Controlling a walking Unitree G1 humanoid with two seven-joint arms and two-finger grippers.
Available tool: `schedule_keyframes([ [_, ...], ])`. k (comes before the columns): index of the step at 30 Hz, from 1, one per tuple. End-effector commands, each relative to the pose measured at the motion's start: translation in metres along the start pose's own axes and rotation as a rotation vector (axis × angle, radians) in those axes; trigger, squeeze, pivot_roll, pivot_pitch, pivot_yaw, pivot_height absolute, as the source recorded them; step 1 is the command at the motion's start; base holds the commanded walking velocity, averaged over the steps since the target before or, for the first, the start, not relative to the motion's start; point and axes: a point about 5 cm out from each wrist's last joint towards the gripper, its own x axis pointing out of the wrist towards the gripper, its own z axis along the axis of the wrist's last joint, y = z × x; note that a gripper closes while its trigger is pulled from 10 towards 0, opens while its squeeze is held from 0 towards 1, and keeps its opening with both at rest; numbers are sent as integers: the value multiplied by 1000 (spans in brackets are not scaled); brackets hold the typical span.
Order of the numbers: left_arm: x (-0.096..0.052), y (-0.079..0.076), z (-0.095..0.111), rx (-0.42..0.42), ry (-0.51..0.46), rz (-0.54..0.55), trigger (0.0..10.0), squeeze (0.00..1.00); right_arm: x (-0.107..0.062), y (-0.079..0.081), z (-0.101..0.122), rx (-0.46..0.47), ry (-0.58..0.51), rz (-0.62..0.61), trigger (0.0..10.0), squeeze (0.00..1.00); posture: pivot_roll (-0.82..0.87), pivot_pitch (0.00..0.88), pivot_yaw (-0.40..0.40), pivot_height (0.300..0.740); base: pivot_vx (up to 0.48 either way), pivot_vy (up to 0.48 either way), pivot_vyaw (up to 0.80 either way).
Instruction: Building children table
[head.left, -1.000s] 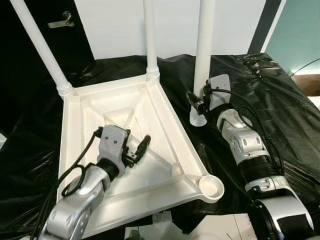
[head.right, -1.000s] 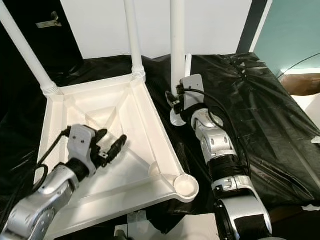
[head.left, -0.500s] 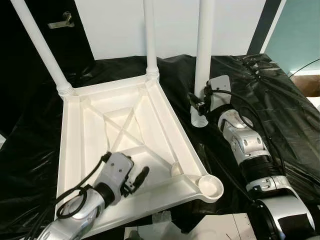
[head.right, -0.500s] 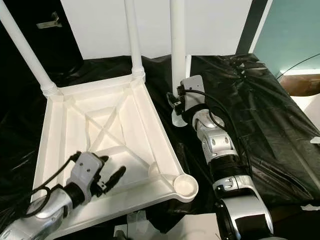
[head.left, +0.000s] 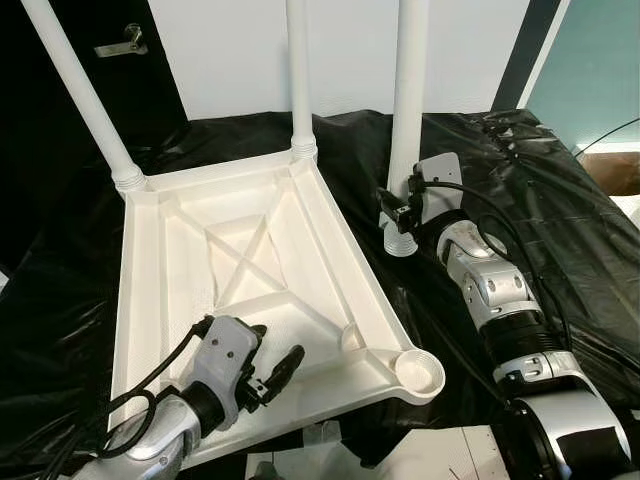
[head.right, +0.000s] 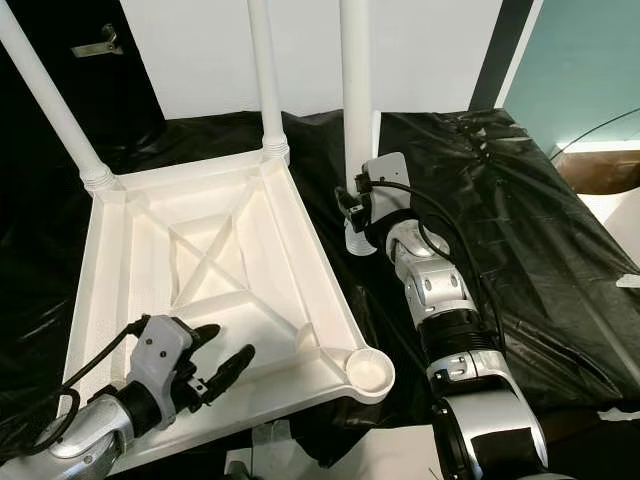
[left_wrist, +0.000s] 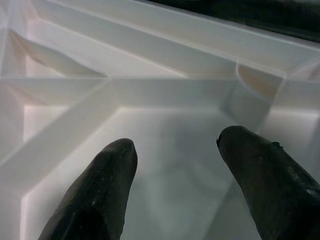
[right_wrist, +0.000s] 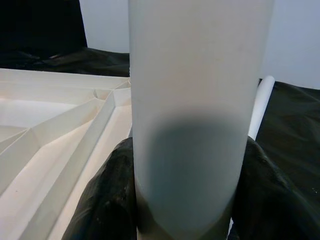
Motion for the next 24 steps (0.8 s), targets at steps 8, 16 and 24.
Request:
schedule_keyframes([
  [8,15,-3,-32,189,204,-164,10000,0,6,1,10,-23,-34,12,10000,0,138,31,-36,740,0,0,0],
  [16,36,39,-10,187,137,176,10000,0,6,3,10,-18,-38,12,10000,0,133,37,-33,740,0,0,0],
  [24,55,74,22,172,55,360,10000,0,7,8,11,-4,-46,22,10000,0,127,38,-24,740,0,0,0],
])
